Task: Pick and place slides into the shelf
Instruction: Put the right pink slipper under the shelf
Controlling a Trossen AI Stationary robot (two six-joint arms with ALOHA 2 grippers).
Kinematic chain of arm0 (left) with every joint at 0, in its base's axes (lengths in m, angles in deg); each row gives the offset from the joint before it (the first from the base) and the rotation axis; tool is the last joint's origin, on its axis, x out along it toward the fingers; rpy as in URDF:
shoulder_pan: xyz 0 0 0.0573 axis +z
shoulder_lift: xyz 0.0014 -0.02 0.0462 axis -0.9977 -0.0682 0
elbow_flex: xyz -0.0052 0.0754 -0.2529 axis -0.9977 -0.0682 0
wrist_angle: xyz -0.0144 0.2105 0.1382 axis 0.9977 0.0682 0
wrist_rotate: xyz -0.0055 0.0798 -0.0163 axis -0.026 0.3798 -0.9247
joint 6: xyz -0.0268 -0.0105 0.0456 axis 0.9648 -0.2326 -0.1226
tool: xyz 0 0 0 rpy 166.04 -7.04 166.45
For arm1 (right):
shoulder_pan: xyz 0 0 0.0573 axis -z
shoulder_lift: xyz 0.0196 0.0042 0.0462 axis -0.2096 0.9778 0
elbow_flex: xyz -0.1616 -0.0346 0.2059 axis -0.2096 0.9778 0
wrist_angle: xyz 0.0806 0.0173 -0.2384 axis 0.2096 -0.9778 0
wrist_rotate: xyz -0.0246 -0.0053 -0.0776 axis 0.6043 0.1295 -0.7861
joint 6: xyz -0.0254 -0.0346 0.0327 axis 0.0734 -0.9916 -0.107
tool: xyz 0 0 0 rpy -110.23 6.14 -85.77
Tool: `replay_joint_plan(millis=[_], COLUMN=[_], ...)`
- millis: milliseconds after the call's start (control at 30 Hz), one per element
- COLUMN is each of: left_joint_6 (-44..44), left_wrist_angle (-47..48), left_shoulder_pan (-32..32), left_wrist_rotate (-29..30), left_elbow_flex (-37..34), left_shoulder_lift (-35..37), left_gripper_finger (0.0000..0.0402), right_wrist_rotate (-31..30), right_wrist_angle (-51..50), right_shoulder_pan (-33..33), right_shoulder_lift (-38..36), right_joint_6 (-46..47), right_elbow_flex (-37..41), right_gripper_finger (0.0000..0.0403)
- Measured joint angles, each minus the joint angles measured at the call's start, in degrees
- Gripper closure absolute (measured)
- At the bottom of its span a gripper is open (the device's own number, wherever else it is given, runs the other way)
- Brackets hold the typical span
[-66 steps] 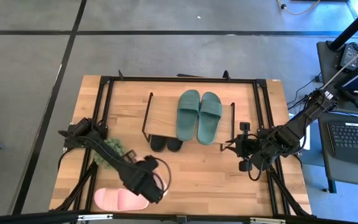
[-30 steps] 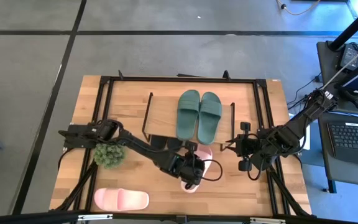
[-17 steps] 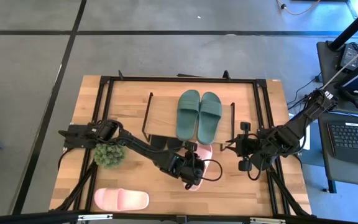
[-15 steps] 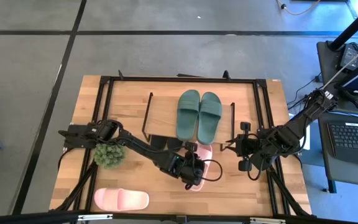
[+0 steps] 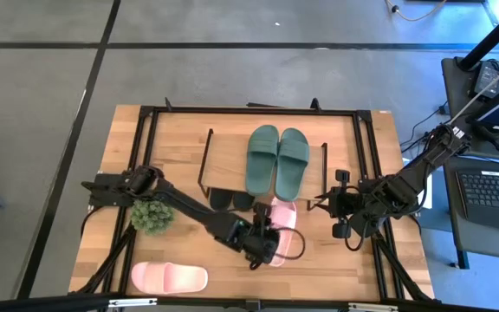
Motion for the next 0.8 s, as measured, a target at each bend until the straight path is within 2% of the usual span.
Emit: replay_joint_plan(millis=[67, 200, 267, 433, 633, 800], left_joint_6=[1.98, 3.64, 3.62, 3.36, 3.66, 3.42], left_wrist_angle=[2.29, 1.12, -0.13, -7.21, -9.37, -15.87], left_shoulder_pan=[-1.2, -2.83, -3.6, -4.62, -4.49, -3.82], left_wrist_rotate=[-5.86, -22.45, -27.27, -29.15, -30.73, -31.3], left_elbow_flex=[0.0, 0.0, -0.13, -0.24, -0.26, -0.24], left_shoulder_lift=[1.25, 1.77, 1.64, -0.11, -3.06, -6.9], left_gripper_finger=[0.0257, 0.0258, 0.0258, 0.0259, 0.0259, 0.0259], right_wrist_rotate=[0.0, 0.02, 0.07, 0.04, 1.9, 2.56], right_wrist_angle=[-0.39, -0.41, -0.39, 0.0, -0.16, 0.06], right_shoulder_pan=[0.0, 0.0, -0.02, -0.02, -0.06, -0.11], right_shoulder_lift=[0.02, 0.02, 0.02, 0.02, 0.02, 0.04], right_joint_6=[0.06, 0.01, -0.01, 0.29, 3.16, 3.22], right_elbow_flex=[0.0, 0.0, 0.0, 0.0, 0.0, 0.0], right_gripper_finger=[0.0314, 0.0314, 0.0314, 0.0314, 0.0314, 0.0314])
